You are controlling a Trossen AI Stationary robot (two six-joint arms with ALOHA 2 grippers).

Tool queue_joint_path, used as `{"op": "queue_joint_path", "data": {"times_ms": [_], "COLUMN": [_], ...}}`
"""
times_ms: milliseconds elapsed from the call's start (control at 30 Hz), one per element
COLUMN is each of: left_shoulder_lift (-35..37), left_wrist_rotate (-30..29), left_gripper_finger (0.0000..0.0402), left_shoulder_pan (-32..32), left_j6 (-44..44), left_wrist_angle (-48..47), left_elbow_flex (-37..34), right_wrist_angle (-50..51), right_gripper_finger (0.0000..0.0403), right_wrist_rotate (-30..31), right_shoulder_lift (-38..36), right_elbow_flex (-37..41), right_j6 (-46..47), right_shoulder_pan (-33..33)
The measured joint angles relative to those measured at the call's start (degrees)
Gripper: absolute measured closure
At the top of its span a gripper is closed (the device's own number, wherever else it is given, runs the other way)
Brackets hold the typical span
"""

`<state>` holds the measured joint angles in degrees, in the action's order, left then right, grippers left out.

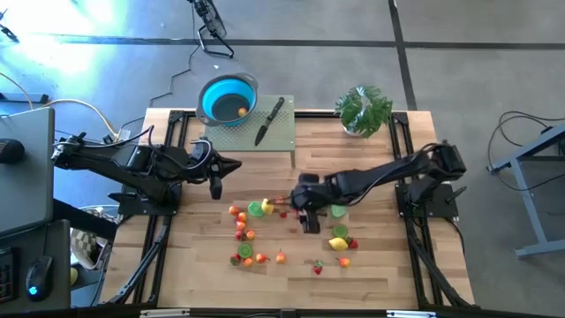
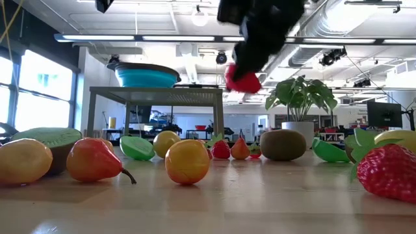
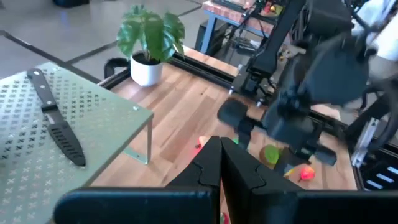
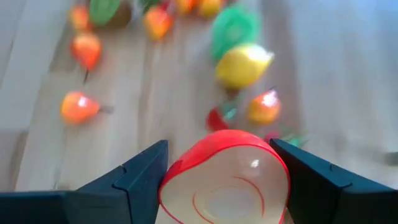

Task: Pick & Place Fruit
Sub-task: Put the half apple into the strainer bowl on the shelf

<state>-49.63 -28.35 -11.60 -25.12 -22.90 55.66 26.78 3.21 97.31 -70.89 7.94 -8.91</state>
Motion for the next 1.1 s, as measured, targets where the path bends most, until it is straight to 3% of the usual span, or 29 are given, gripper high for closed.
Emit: {"op": "queue_joint_path", "data": {"times_ms": [233,533,933,1100], "left_shoulder_lift": [0.0,0.0,-1.5,-3.9], "left_wrist_rotate": [-0.8,0.5,-0.8,-2.0], "left_gripper_finger": [0.0401,0.0401,0.04,0.0363], "left_shoulder_pan": [0.0,0.0,0.0,0.0], "left_j6": [-0.2,-0.6,2.1,8.1], "left_wrist_angle": [0.0,0.0,0.0,2.5], "left_elbow_flex": [0.0,0.0,0.0,0.0], "right_wrist_angle": [-6.2,-21.7,-29.2,-29.2], "right_gripper_finger": [0.0147,0.0145,0.0145,0.0146], "right_wrist_rotate": [4.9,8.9,8.6,6.8], "right_shoulder_lift": [-6.9,-11.5,-12.4,-12.4], "right_elbow_flex": [0.0,0.0,0.0,0.0], "right_j6": [2.5,0.6,-4.5,-4.8], "right_shoulder_pan": [2.8,4.5,6.8,7.1]}}
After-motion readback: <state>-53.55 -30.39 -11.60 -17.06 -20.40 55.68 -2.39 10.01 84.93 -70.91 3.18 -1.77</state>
